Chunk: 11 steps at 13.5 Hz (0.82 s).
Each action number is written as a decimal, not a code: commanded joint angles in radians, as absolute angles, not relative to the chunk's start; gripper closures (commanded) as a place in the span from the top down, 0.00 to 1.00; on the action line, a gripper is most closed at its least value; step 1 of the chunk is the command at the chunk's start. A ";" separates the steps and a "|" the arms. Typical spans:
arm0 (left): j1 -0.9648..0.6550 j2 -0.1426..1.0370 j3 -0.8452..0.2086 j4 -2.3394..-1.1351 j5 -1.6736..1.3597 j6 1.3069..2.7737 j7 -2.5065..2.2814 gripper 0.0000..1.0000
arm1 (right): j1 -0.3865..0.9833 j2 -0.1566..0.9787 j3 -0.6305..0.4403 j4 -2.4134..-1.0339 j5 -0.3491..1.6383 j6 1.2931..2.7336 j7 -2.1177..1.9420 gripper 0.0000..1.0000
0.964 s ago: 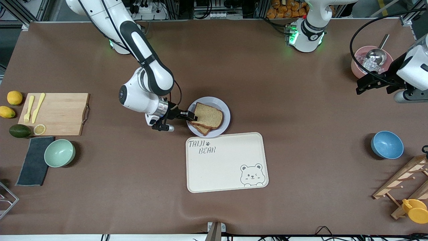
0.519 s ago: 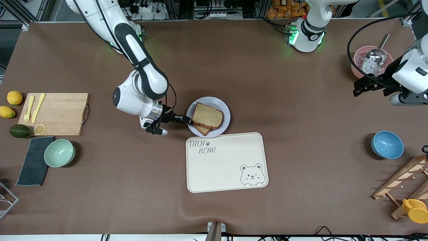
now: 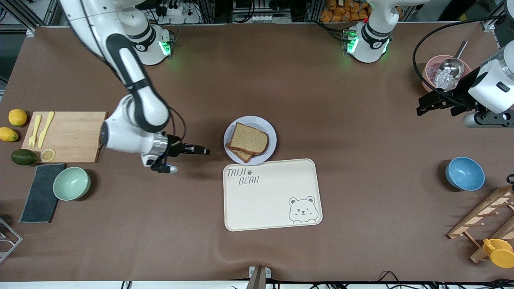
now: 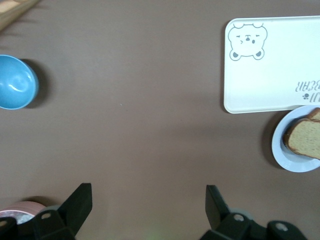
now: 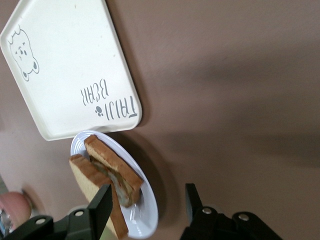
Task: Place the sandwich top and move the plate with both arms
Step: 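Withdraw the right gripper while the left gripper reaches toward the plate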
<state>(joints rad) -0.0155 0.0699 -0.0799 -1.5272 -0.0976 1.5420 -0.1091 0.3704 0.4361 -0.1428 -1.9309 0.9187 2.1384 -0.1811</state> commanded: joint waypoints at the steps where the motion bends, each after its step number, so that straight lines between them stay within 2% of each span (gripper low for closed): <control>1: -0.020 0.095 -0.080 -1.543 -0.129 1.551 -0.106 1.00 | 0.350 0.426 -0.216 -1.847 0.804 1.982 -0.147 0.74; 2: -0.021 0.098 -0.081 -1.557 -0.130 1.568 -0.103 1.00 | 0.348 0.428 -0.251 -1.823 0.757 1.944 -0.147 0.75; 4: -0.017 0.088 -0.090 -1.626 -0.168 1.609 -0.103 1.00 | 0.330 0.429 -0.296 -1.781 0.683 1.895 -0.149 0.82; 8: -0.018 0.081 -0.110 -1.791 -0.225 1.701 -0.101 1.00 | 0.232 0.433 -0.295 -1.706 0.517 1.865 -0.184 0.85; 11: -0.014 0.072 -0.193 -1.943 -0.285 1.912 -0.103 1.00 | 0.152 0.445 -0.296 -1.631 0.496 1.796 -0.264 0.85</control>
